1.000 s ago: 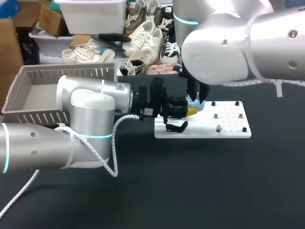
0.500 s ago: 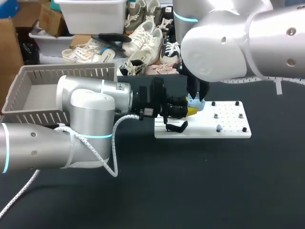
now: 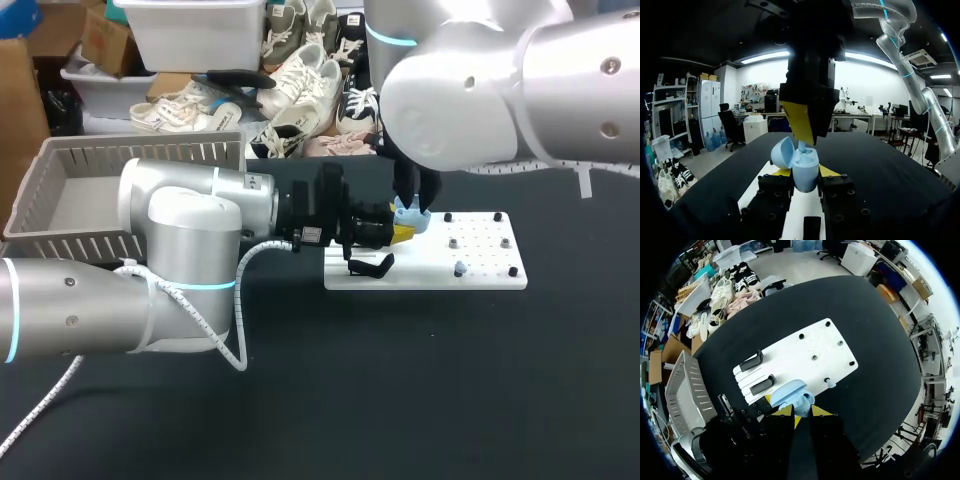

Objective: Pick up each earbud case from the left stands, insert the matching earbuds, close the lid, and place the case in the box.

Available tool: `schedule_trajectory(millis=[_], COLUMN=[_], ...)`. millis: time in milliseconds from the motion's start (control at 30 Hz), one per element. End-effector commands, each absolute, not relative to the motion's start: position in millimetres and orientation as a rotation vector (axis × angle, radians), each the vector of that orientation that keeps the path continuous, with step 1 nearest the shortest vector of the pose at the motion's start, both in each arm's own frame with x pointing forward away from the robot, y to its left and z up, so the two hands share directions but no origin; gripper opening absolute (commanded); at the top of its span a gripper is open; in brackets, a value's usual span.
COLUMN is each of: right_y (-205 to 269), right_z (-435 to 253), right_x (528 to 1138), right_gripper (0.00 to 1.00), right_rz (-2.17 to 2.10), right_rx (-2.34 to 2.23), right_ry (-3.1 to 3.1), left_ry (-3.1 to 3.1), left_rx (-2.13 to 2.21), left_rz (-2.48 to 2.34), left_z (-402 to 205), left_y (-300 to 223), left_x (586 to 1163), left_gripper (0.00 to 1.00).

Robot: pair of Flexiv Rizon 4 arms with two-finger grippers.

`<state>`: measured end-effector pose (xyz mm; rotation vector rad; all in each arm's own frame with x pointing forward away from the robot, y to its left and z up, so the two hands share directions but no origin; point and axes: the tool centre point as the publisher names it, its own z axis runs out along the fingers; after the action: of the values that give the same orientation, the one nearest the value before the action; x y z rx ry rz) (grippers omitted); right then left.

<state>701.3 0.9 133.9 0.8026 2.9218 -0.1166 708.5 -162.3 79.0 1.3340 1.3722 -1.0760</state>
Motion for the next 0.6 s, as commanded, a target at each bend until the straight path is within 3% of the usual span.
schedule_trajectory(millis=[33,600], right_y=[0,-11], right_z=[135,137], right_x=[702,701], right_gripper=[0.0,0.0], right_rz=[-0.12,-0.115], right_rx=[0.807,0.843], right_ry=[2.92,2.907], left_ry=[1.369,1.369], left_rx=[1.332,1.332], left_rz=[-1.077,-1.077], left_z=[79,79], left_y=[-162,-162], left_x=[708,708], left_gripper=[0.0,0.0])
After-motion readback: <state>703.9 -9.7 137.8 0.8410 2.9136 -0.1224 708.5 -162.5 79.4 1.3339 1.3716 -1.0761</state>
